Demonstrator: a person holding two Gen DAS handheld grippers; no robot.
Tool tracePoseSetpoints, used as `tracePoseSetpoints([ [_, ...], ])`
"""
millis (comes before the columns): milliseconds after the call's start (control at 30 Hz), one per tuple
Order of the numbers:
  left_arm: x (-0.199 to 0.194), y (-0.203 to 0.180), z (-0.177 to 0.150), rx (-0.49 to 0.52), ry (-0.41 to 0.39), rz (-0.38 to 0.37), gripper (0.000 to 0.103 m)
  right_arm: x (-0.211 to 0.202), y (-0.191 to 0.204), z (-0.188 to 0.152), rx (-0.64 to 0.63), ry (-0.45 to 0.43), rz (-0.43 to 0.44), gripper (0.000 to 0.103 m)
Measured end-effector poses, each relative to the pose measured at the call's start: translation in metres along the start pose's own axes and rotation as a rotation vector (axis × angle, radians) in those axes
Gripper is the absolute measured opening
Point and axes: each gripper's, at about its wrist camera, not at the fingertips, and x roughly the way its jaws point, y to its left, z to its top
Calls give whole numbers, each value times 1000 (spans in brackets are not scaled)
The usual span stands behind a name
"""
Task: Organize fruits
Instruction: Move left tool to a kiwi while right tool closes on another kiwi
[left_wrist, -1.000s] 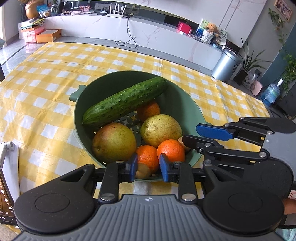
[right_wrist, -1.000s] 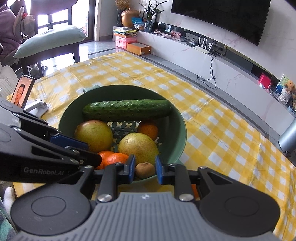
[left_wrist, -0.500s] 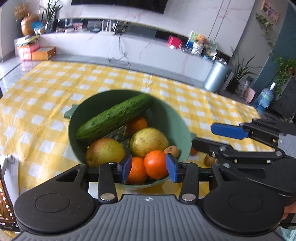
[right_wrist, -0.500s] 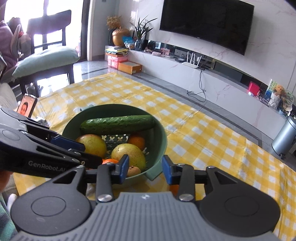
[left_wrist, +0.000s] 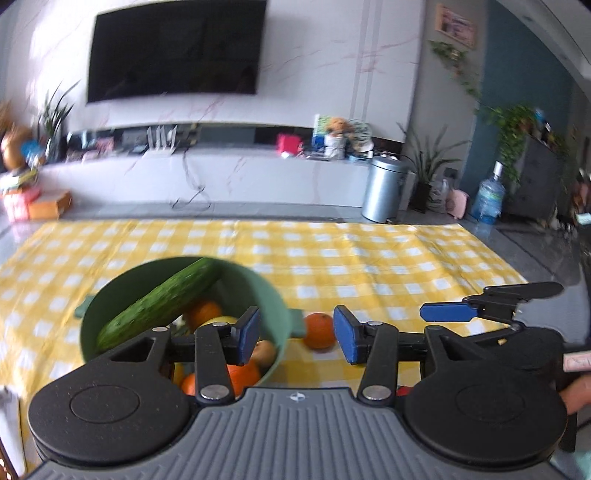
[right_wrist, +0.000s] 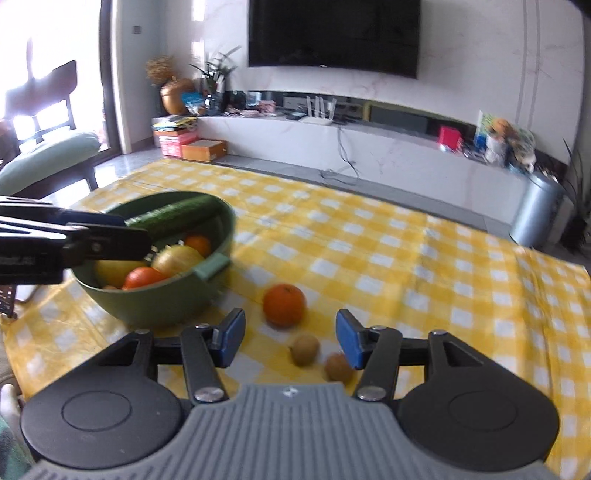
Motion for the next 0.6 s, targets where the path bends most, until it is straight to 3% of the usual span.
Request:
tracePoseSetpoints([
  [367,32,-42,-29,98,75,-49,54,11,-27,-15,134,49,-62,53],
  [600,56,-46,-43,109,131,-40,54,28,-33,-17,167,84,-34,51],
])
